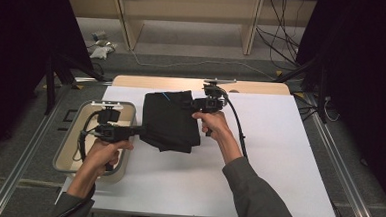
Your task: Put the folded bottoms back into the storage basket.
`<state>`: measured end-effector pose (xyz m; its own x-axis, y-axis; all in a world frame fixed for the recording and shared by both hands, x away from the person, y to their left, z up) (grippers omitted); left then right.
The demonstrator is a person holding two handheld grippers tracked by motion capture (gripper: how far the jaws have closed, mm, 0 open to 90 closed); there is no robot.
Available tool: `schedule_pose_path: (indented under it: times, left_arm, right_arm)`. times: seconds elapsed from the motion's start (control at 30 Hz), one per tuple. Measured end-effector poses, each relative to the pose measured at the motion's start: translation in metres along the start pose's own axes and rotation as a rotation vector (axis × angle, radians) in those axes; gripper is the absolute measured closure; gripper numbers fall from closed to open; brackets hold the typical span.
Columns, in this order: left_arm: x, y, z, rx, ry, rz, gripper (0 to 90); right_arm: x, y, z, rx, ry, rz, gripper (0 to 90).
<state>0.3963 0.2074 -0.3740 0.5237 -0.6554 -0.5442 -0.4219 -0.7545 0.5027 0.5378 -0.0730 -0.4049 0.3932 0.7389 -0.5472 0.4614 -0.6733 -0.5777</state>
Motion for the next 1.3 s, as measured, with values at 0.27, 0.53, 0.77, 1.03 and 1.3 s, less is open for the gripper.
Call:
schedule_pose_path:
  times: [0.27,0.53,0.77,1.03,1.3]
  left_arm:
    - [-0.025,-0.008,-0.004,0.011,0.016,-0.010,84.7]
    - [-0.049,-0.022,-0.007,-0.014,0.049,0.003,84.6]
    - [-0.068,-0.032,-0.008,-0.024,0.058,0.014,84.6]
    - [-0.086,-0.042,-0.006,-0.031,0.063,0.006,84.4]
    - [-0.104,-0.054,-0.005,-0.034,0.055,-0.016,84.4]
  right_arm:
    - [0.011,-0.026,-0.007,-0.026,0.001,-0.015,74.5]
    - [0.019,-0.053,-0.016,-0.058,-0.002,-0.015,74.4]
    - [0.028,-0.074,-0.021,-0.087,-0.005,-0.013,74.3]
    - [0.040,-0.097,-0.024,-0.116,-0.006,-0.012,74.2]
    - [0.054,-0.115,-0.023,-0.131,-0.020,-0.017,74.1]
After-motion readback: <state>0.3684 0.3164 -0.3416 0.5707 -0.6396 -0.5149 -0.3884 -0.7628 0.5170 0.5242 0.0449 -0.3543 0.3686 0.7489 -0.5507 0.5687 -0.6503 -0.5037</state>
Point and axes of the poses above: each handheld gripper's, and its own axes: x roughly forward along the jaws, z roughly out of its underside, y roughly to its right, the point moved 1 cm from there along x, roughly forward along the jaws, and after that the axes turned 2 degrees about z, right-handed, at the moved point
